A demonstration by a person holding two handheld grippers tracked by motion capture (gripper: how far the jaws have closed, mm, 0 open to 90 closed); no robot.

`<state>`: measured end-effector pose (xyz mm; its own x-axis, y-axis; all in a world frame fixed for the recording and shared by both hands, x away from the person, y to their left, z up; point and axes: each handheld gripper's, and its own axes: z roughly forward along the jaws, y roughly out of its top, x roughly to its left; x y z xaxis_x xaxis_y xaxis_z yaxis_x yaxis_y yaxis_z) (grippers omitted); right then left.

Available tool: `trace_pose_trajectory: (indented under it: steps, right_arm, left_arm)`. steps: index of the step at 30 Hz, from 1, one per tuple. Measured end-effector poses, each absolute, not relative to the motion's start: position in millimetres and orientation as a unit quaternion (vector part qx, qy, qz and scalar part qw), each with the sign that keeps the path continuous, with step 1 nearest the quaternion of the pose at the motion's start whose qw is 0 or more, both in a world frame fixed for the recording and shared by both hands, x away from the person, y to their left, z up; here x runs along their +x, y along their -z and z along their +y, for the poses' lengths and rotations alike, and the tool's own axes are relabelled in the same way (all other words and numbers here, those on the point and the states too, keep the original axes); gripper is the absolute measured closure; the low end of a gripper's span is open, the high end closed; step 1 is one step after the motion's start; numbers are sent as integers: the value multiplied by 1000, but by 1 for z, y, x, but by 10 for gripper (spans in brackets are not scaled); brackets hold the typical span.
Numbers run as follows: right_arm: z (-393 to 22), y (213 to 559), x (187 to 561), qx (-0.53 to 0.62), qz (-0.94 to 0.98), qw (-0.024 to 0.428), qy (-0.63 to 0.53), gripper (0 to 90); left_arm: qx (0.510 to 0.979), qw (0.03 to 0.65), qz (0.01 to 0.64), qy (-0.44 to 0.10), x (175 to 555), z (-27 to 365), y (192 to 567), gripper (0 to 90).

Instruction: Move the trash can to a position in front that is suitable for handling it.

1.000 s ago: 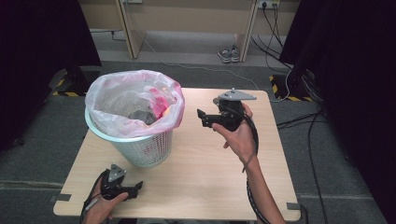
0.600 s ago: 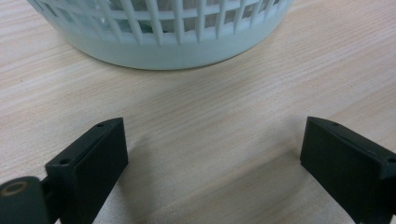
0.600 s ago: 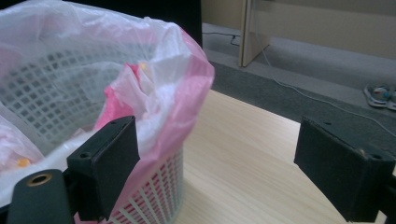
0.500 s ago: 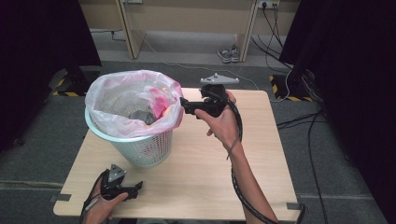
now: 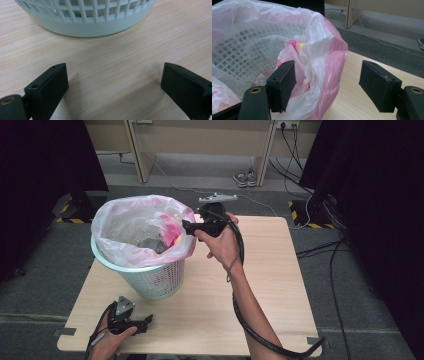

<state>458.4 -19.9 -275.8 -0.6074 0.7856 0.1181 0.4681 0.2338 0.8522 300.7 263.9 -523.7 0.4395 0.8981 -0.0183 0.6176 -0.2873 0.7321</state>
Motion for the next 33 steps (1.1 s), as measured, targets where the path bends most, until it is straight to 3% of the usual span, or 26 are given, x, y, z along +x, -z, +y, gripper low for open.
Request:
trace_pose_trajectory:
  steps: [13, 21, 28, 30, 33]
  right_arm:
    - [-3, 289, 475, 438, 774, 160, -429, 354]
    - [4, 297, 482, 459, 780, 151, -398, 456]
    - [8, 296, 486, 472, 778, 131, -395, 633]
    - [8, 295, 487, 477, 774, 138, -393, 680]
    - [4, 295, 489, 486, 769, 166, -382, 677]
  left_arm:
    - [776, 343, 488, -203, 300, 264, 524, 66]
    - [776, 343, 488, -203, 300, 264, 524, 66]
    - [776, 344, 489, -203, 300, 264, 524, 65]
    - [776, 345, 488, -203, 300, 264, 524, 66]
    - [777, 344, 487, -203, 300, 264, 524, 66]
